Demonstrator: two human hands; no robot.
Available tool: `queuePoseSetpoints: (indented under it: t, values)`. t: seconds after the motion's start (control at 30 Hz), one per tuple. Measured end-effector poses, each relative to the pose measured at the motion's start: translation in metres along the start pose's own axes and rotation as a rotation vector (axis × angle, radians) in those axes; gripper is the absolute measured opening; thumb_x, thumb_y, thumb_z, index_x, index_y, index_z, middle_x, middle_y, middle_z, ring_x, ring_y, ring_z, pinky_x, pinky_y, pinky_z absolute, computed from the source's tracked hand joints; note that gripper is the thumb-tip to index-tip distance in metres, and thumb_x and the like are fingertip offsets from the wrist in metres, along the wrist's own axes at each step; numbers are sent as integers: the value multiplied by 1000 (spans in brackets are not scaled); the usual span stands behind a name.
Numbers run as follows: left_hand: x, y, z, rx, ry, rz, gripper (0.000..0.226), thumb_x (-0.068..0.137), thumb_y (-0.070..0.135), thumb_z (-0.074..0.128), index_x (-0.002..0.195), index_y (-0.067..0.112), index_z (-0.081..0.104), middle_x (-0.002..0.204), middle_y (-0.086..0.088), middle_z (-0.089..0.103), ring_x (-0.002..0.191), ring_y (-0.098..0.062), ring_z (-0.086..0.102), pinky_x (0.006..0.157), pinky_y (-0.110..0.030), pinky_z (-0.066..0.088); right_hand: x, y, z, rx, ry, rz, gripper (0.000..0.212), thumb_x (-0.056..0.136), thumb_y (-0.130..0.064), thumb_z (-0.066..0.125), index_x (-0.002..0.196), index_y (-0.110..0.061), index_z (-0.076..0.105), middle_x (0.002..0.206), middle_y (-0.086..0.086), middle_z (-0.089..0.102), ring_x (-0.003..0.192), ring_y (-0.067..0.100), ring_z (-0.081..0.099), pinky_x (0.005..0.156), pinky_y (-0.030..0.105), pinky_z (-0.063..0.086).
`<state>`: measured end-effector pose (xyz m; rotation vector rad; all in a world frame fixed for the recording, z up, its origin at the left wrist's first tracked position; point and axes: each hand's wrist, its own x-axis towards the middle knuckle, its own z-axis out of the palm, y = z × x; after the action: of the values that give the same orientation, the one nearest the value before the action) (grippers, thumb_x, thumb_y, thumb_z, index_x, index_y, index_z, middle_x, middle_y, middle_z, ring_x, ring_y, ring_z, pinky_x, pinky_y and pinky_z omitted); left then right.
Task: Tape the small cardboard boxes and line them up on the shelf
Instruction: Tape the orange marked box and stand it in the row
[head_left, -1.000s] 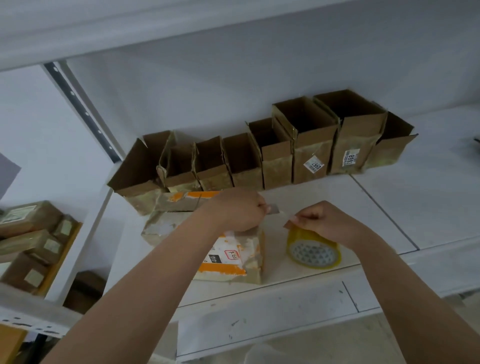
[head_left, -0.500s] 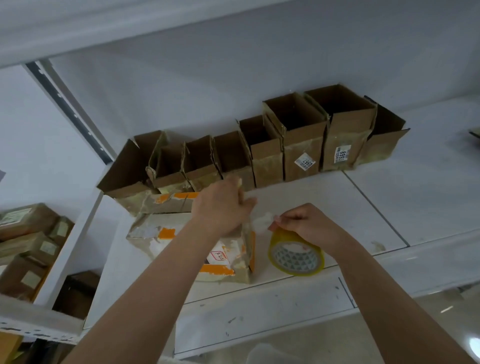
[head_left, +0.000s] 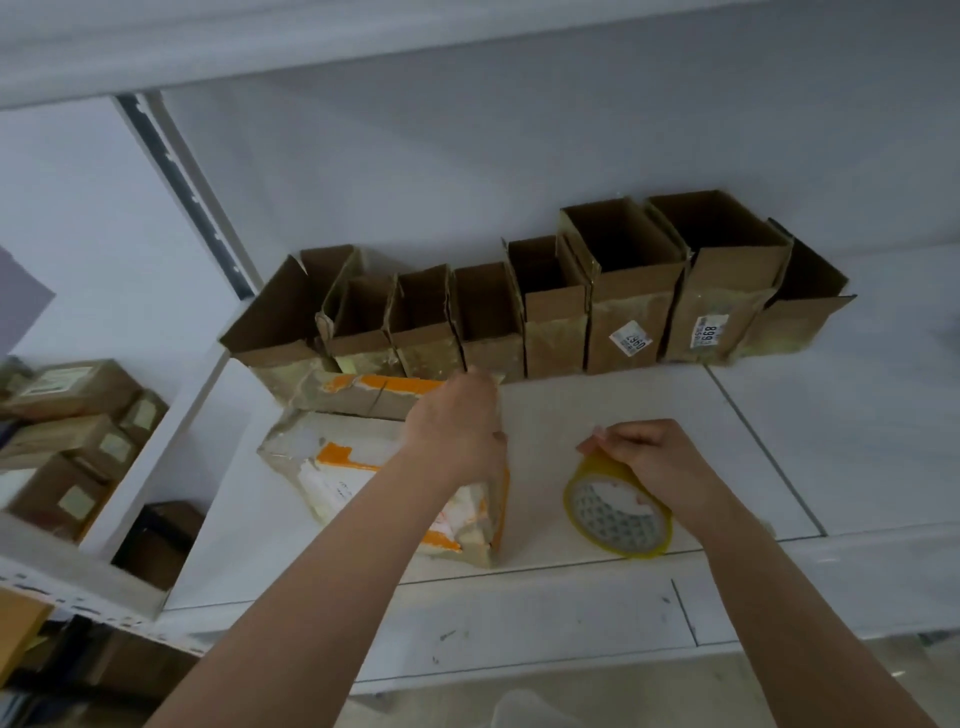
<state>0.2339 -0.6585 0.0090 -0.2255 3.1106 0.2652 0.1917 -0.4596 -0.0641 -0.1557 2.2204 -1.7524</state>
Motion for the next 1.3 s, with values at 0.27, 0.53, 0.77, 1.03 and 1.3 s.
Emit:
queuePoseSetpoints:
  t: [0.27, 0.53, 0.77, 1.03, 1.3]
  values:
    - [-55, -64, -13, -93, -42, 409, 25, 81, 24, 71, 93, 15, 51, 73, 9, 46, 65, -9, 48, 59, -34, 44, 8, -24, 10, -14, -23, -70, 24, 91, -36, 65, 74, -28, 79, 75, -3, 75, 72, 13, 72, 62, 26, 56]
    - [-83, -82, -9, -229, -70, 552, 16, 81, 12, 71, 89, 10, 58, 75, 8, 54, 68, -9, 52, 63, -32, 46, 8, -33, 54, -80, -151, -109, 23, 93, -33, 63, 80, -23, 79, 79, -5, 75, 78, 15, 72, 75, 31, 57]
    - [-58, -101, -24, -234, -115, 616, 31, 85, 9, 71, 116, 11, 65, 103, -2, 66, 92, -15, 61, 80, -36, 50, -11, -31, 52, -23, -15, -123, 24, 93, -36, 62, 77, -31, 79, 77, -4, 75, 74, 13, 72, 69, 26, 54]
    - [-49, -115, -20, -547, -91, 443, 50, 79, 40, 78, 124, 32, 58, 67, 3, 54, 62, -9, 55, 62, -23, 48, -43, -62, 62, -30, 45, -178, 20, 91, -38, 64, 80, -33, 79, 81, -6, 76, 77, 9, 72, 72, 27, 55]
    - [-59, -84, -39, -930, -38, 116, 68, 60, 88, 56, 74, 24, 73, 77, 7, 73, 72, 3, 64, 65, -20, 43, -70, -98, 91, -277, 57, -240, 18, 92, -37, 64, 81, -35, 78, 80, -13, 75, 76, 4, 70, 76, 29, 55]
